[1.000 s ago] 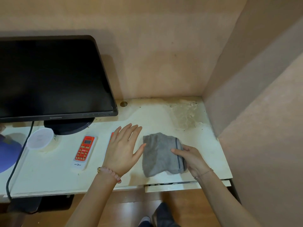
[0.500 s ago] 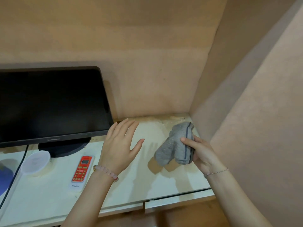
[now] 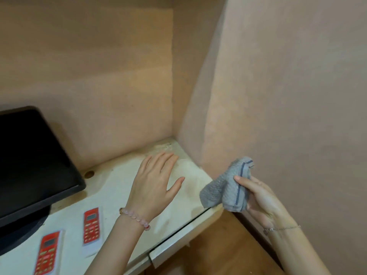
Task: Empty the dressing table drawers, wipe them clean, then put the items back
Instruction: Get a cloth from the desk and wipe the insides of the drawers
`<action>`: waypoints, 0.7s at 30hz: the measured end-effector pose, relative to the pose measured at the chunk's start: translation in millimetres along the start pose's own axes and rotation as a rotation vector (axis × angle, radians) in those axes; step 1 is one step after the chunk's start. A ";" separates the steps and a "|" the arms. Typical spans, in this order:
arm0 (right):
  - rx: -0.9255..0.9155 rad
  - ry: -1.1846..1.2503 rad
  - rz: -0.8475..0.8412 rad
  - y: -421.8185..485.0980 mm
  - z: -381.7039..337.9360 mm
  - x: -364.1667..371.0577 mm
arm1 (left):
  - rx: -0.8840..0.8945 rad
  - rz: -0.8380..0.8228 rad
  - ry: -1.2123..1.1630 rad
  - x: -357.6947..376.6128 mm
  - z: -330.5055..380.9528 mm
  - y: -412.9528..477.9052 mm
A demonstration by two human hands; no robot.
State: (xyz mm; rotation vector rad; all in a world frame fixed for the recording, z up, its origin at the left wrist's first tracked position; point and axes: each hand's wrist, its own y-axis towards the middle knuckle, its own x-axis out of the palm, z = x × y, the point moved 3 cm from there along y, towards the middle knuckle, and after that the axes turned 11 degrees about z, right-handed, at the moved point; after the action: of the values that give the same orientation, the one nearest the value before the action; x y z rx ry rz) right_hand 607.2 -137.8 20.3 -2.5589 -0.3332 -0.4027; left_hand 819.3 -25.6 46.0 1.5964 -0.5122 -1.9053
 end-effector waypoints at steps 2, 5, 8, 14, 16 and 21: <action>-0.047 0.025 0.088 -15.1 -9.4 -29.8 | 0.071 -0.018 -0.053 9.6 25.6 7.4; -0.114 0.099 0.204 -41.6 -20.8 -76.7 | 0.180 -0.053 -0.138 26.1 68.3 17.1; -0.175 0.173 0.320 -71.8 -28.4 -127.0 | 0.290 -0.087 -0.235 43.1 119.7 24.1; -0.319 0.287 0.552 -145.9 -37.3 -234.7 | 0.512 -0.129 -0.380 67.5 246.4 25.3; -0.360 0.320 0.621 -173.5 -38.9 -271.3 | 0.574 -0.136 -0.419 70.9 291.9 20.2; -0.443 0.383 0.784 -243.2 -35.9 -354.5 | 0.719 -0.147 -0.544 76.2 399.7 -5.8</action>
State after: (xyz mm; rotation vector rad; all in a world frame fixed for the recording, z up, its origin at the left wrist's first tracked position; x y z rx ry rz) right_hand 195.8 -9.4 38.6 -2.6753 0.9620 -0.6850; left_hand 420.5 -103.8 67.1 1.5104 -1.4782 -2.4398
